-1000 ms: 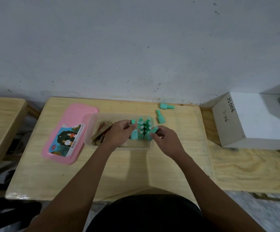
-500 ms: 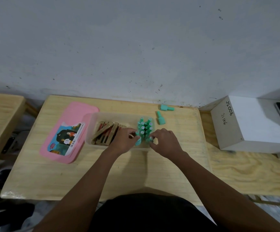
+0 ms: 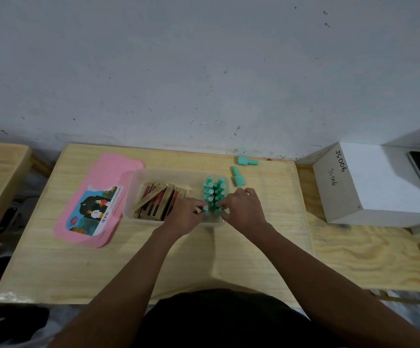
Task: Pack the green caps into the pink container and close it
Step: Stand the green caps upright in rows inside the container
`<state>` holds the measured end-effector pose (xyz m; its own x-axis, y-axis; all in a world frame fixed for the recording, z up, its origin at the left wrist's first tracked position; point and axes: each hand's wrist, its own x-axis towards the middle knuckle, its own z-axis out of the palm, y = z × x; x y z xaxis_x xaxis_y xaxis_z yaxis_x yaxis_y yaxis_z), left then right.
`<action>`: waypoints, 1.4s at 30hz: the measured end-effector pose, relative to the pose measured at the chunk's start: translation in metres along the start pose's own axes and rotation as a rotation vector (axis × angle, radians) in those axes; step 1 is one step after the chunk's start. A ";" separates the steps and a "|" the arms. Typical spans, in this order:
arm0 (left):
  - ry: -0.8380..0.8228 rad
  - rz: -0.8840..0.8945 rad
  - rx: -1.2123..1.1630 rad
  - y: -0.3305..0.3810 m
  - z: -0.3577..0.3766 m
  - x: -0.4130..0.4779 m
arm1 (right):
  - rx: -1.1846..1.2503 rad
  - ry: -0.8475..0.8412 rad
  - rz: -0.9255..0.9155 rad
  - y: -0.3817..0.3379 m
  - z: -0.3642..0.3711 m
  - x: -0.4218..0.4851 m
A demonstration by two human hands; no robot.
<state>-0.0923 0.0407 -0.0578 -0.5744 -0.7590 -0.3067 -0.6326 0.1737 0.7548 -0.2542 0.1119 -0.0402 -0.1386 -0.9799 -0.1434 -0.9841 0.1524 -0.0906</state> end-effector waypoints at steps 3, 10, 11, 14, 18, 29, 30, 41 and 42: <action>-0.003 0.034 0.027 -0.001 0.004 0.002 | 0.019 0.028 0.001 0.003 0.000 -0.001; 0.020 0.051 0.084 0.000 0.011 0.006 | 0.090 0.102 0.024 0.009 0.000 -0.007; 0.019 0.045 0.087 0.000 0.012 0.007 | 0.103 0.111 0.028 0.009 0.001 -0.009; 0.034 0.031 0.081 0.000 0.014 0.009 | 0.153 0.125 0.047 0.010 0.004 -0.012; 0.055 0.035 0.074 -0.001 0.017 0.009 | 0.211 0.123 0.078 0.010 0.006 -0.014; 0.072 0.036 0.035 -0.001 0.022 0.009 | 0.277 0.116 0.111 0.010 0.012 -0.017; 0.071 0.039 0.038 -0.002 0.023 0.009 | 0.281 0.109 0.114 0.011 0.012 -0.017; 0.092 0.072 0.088 -0.002 0.025 0.009 | 0.314 0.122 0.112 0.014 0.019 -0.018; 0.089 0.064 0.086 -0.002 0.025 0.009 | 0.321 0.130 0.110 0.015 0.020 -0.018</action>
<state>-0.1089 0.0486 -0.0766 -0.5690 -0.7966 -0.2041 -0.6407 0.2740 0.7172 -0.2639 0.1344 -0.0586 -0.2749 -0.9604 -0.0451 -0.8807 0.2704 -0.3890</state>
